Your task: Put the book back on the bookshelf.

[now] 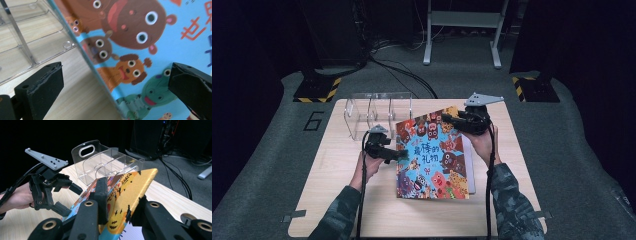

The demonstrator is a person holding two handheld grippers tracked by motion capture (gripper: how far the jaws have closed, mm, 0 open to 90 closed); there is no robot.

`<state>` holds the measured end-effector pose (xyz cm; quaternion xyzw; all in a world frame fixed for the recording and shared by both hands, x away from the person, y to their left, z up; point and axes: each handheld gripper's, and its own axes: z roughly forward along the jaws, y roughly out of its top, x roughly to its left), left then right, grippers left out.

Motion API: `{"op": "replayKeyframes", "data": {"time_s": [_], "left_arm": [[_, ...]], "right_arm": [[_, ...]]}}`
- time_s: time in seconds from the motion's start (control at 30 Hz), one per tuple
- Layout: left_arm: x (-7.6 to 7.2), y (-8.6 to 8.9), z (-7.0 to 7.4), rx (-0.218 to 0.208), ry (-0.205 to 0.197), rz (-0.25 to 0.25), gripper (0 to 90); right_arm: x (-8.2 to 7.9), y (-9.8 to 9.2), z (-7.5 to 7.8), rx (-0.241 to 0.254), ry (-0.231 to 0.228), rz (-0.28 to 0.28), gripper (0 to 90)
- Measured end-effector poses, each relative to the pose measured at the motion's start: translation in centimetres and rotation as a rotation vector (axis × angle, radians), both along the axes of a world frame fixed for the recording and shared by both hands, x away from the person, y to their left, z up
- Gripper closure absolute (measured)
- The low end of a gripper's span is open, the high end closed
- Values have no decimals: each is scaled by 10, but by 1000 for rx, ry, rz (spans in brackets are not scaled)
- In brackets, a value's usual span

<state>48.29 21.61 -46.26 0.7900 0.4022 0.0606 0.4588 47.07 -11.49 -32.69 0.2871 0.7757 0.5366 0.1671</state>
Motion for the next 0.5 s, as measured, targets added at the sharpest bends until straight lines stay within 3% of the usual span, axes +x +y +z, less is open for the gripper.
{"op": "replayKeyframes", "data": {"time_s": [0.33,0.5], "left_arm": [[0,1,4,-33,15,-8,0],[0,3,5,-22,11,-14,0]], "right_arm": [[-3,3,0,6,-37,17,736],[-5,4,0,7,-55,28,735]]}}
